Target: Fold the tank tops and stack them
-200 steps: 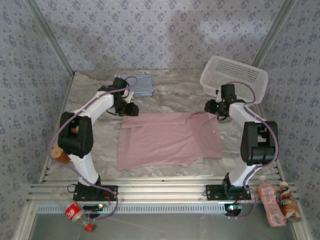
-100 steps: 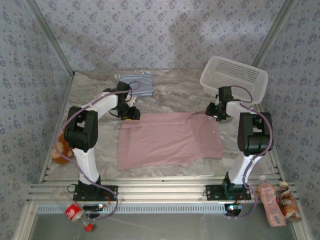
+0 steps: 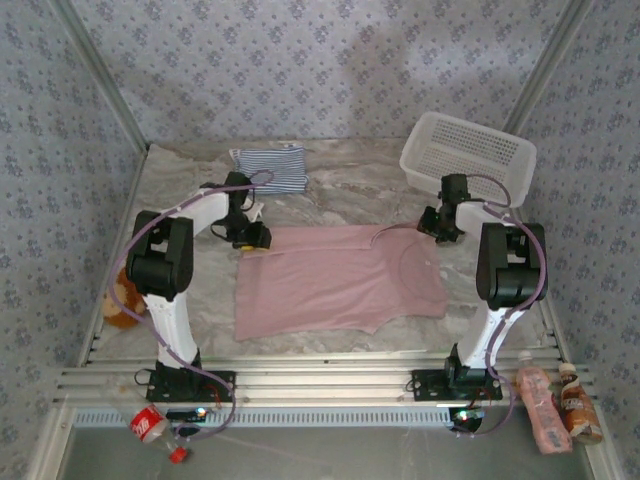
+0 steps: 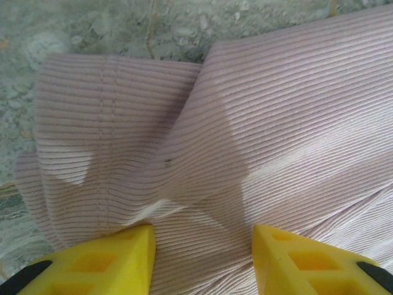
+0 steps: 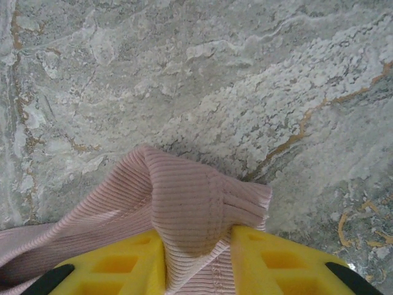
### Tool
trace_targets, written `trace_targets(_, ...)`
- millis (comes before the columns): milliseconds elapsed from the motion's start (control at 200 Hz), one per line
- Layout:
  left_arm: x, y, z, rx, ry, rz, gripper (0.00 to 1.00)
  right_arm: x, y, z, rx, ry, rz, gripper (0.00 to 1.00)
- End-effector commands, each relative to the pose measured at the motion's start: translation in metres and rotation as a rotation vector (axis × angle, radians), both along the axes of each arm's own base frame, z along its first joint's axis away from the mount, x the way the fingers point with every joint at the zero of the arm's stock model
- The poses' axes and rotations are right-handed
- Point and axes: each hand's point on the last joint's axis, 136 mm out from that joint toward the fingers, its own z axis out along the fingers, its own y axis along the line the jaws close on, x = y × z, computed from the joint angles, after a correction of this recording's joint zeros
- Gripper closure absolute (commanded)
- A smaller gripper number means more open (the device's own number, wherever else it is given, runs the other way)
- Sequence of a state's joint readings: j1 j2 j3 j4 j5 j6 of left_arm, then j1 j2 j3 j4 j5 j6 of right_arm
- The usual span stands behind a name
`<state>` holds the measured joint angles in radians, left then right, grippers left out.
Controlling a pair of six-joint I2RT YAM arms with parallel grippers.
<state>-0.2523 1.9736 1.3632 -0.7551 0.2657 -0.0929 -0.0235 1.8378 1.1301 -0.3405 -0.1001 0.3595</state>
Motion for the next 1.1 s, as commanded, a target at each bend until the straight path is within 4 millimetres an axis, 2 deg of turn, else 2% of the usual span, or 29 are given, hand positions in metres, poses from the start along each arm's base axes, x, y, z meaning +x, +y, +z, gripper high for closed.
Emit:
trace_targets(0, -0.012, 0.009, -0.012, 0.025, 0.044, -0.019, 0.55, -0.007, -0.013, 0.008, -0.006, -0.003, -0.054, 0.68)
trace_targets(345, -0.016, 0.017, -0.019, 0.038, 0.071, -0.022, 0.55, -0.012, -0.026, 0.015, 0.026, -0.041, -0.105, 0.73)
trace_targets(495, -0.016, 0.019, -0.019, 0.04, 0.073, -0.021, 0.55, -0.011, -0.022, 0.021, 0.068, -0.105, -0.114, 0.76)
trace_targets(820, -0.018, 0.02, -0.021, 0.047, 0.082, -0.03, 0.55, -0.033, -0.016, -0.007, 0.198, -0.047, -0.2, 0.77)
trace_targets(1099, -0.021, 0.027, -0.023, 0.067, 0.091, -0.038, 0.55, -0.038, -0.026, -0.016, 0.293, -0.069, -0.293, 0.75)
